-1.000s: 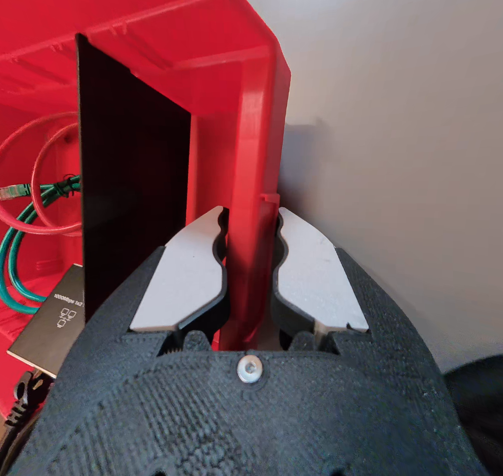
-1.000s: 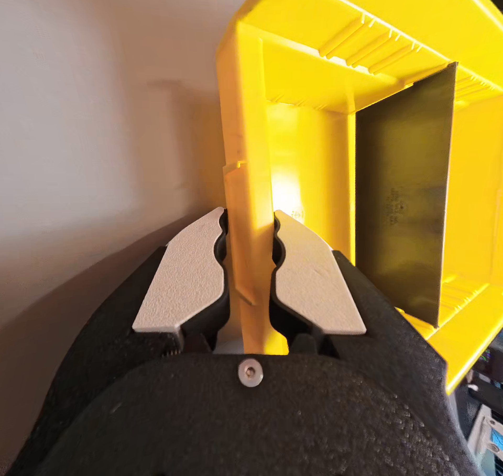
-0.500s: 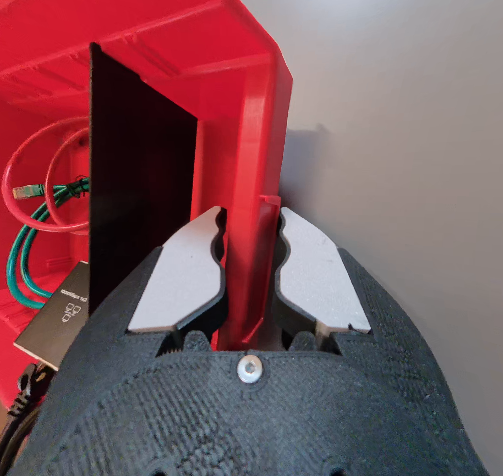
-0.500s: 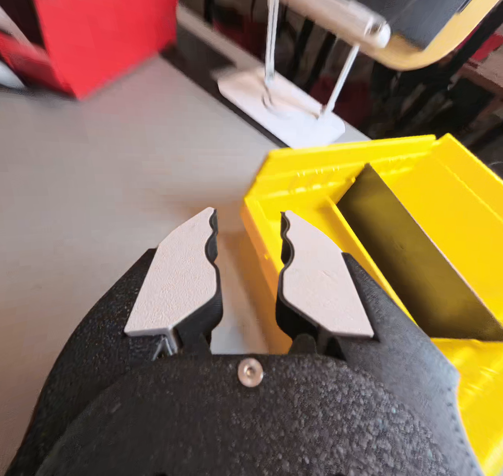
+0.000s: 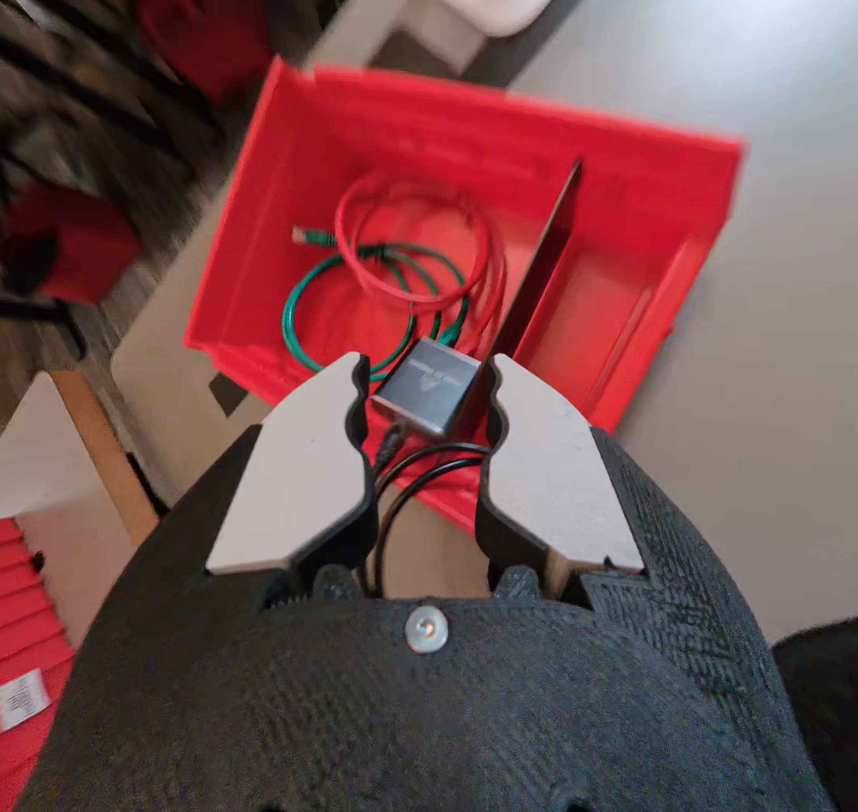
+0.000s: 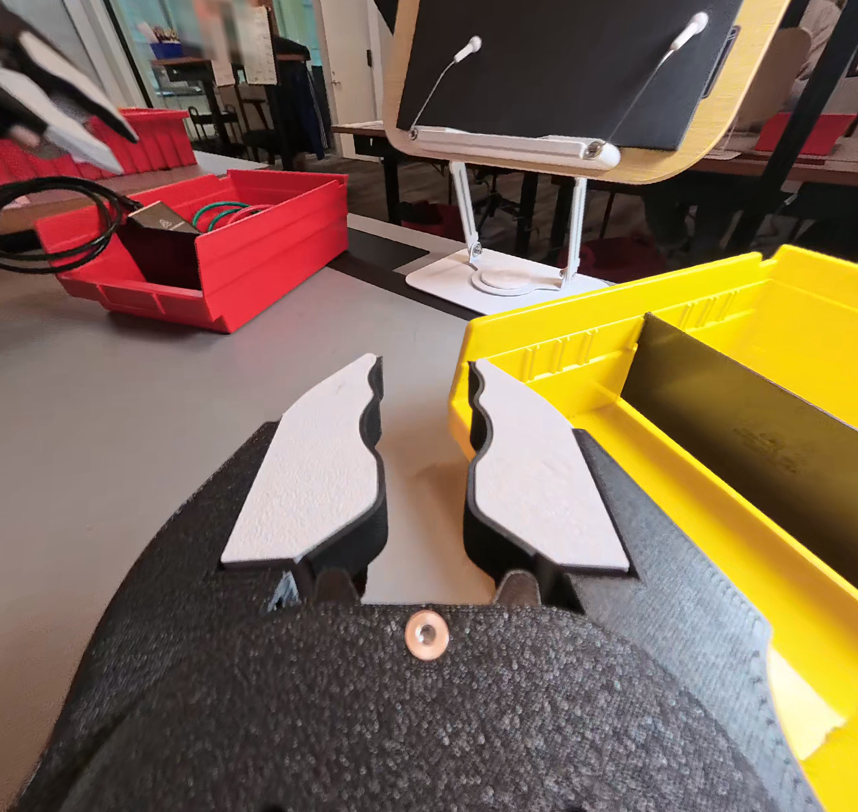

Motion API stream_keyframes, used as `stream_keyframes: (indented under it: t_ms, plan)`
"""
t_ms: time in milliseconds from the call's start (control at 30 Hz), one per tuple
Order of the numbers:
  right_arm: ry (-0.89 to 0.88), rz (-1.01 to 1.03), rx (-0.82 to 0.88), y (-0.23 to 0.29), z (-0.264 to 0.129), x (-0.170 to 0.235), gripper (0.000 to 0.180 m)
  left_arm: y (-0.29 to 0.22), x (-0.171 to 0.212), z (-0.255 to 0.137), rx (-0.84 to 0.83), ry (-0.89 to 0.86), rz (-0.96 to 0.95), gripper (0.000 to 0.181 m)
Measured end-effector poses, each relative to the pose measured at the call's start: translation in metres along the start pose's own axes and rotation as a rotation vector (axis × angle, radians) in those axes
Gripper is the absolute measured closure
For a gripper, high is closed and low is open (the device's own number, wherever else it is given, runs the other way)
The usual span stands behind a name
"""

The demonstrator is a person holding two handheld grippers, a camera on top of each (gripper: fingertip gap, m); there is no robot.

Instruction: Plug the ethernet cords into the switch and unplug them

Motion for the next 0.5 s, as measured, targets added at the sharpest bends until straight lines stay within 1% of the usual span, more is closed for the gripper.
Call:
stream_keyframes:
  t_ms: [33, 167, 267, 333, 500]
  plan:
    - [0.004, -0.013, -0.005, 0.001, 0.0, 0.001, 0.146, 0.01, -0.001, 0.008, 0.022, 0.081, 0.024, 0.132]
    - [0.016, -0.043, -0.017, 0.001, -0.003, 0.004, 0.148, 0.029, -0.003, 0.043, 0.102, 0.378, 0.155, 0.126]
    - [0.022, -0.028, -0.029, -0.001, -0.005, 0.006, 0.148, 0.033, -0.002, 0.068, 0.187, 0.532, 0.204, 0.121]
    - [0.024, -0.012, -0.039, -0.003, -0.006, 0.007, 0.149, 0.034, 0.001, 0.081, 0.268, 0.615, 0.193, 0.117]
    - [0.038, 0.018, -0.064, -0.006, -0.005, 0.01, 0.15, 0.041, 0.002, 0.098, 0.445, 0.742, 0.102, 0.121]
Point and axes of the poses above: each gripper's, where its closed fingertips meet, z out along the fingers, x out of its underside, y = z × x across the jaws, the point moved 9 cm from there along -z, back along the fingers, and after that the axes turned 4 degrees about x, right-handed, at the moved point
